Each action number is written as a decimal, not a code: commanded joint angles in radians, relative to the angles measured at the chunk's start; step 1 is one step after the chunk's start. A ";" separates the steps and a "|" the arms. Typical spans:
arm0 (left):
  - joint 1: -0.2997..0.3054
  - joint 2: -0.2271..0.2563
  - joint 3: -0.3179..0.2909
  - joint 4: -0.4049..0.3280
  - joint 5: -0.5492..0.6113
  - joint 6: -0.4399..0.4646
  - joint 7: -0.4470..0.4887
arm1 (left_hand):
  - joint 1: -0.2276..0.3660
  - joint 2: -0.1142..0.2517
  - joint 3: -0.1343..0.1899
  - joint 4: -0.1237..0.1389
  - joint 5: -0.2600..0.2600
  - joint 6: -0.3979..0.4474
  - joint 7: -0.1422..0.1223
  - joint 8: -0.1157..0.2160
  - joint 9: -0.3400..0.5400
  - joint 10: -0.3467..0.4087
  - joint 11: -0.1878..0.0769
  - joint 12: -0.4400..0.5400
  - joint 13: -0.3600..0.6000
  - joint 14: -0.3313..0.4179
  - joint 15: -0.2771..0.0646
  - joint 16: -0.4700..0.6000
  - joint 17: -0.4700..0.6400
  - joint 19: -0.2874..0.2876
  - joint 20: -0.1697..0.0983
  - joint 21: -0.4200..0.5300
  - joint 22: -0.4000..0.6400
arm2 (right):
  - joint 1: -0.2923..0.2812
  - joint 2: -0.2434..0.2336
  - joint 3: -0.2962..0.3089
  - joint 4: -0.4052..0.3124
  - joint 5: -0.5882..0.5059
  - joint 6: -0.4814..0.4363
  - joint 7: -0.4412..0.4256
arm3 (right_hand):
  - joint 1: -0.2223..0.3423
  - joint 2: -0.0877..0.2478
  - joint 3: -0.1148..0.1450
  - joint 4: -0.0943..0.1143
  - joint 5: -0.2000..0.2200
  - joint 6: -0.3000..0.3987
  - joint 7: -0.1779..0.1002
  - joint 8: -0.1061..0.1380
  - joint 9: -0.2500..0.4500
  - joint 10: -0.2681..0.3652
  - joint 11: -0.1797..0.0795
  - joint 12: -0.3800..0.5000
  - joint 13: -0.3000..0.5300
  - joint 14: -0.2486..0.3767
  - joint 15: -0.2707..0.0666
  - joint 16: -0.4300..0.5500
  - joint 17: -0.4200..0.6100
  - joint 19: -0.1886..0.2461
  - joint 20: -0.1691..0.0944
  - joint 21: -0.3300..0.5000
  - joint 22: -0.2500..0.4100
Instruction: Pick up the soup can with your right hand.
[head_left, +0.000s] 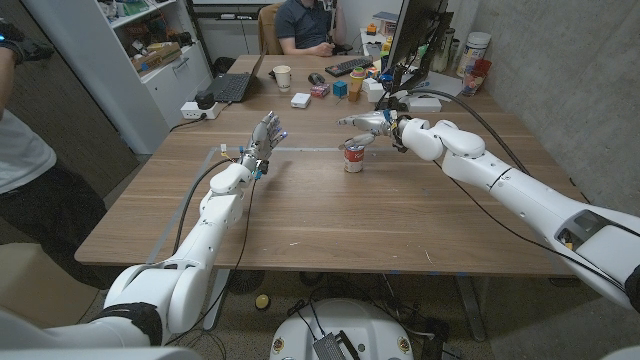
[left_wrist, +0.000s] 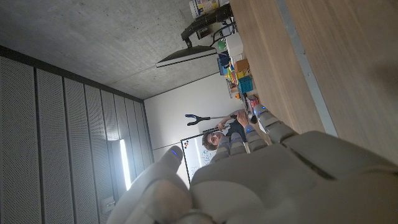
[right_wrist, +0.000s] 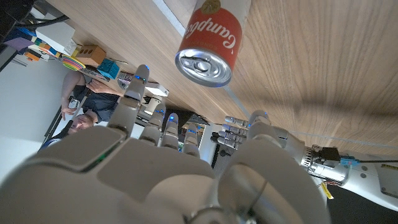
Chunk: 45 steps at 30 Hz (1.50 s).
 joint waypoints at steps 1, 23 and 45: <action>-0.009 0.004 0.003 0.011 0.003 0.002 -0.007 | 0.000 0.103 0.005 0.001 0.007 0.001 0.001 0.004 0.004 -0.003 -0.001 0.006 0.003 -0.005 0.004 0.004 0.006 0.002 0.004 0.006 0.005 | 0.025 0.016 -0.024 0.031 -0.006 0.009 0.045 | 0.019 -0.001 0.002 -0.011 0.006 -0.008 -0.007 0.008 0.005 -0.012 -0.004 0.002 0.003 0.004 -0.009 -0.002 0.003 0.016 -0.003 -0.003 0.002; 0.017 0.013 -0.003 -0.027 -0.004 0.033 -0.013 | -0.001 0.103 0.004 0.001 0.008 0.006 0.003 0.005 0.004 0.001 0.002 0.008 0.003 -0.005 0.005 0.004 0.006 0.000 0.006 0.006 0.005 | 0.046 0.033 -0.056 0.057 0.002 0.021 0.098 | 0.059 -0.003 0.002 -0.018 0.013 0.014 -0.048 0.018 0.006 -0.010 -0.004 0.007 0.003 0.006 -0.012 -0.002 0.003 0.046 0.000 -0.006 0.001; 0.030 0.014 -0.008 -0.043 -0.006 0.034 -0.006 | -0.001 0.102 0.003 0.001 0.008 0.008 0.004 0.005 0.004 0.004 0.003 0.008 0.003 -0.005 0.005 0.004 0.006 0.000 0.005 0.006 0.005 | 0.108 0.061 -0.111 0.108 -0.007 0.066 0.197 | 0.157 0.021 0.020 -0.028 0.026 0.028 -0.097 0.019 0.009 -0.018 -0.050 0.009 0.005 0.029 -0.026 0.004 0.003 0.126 -0.007 0.001 0.001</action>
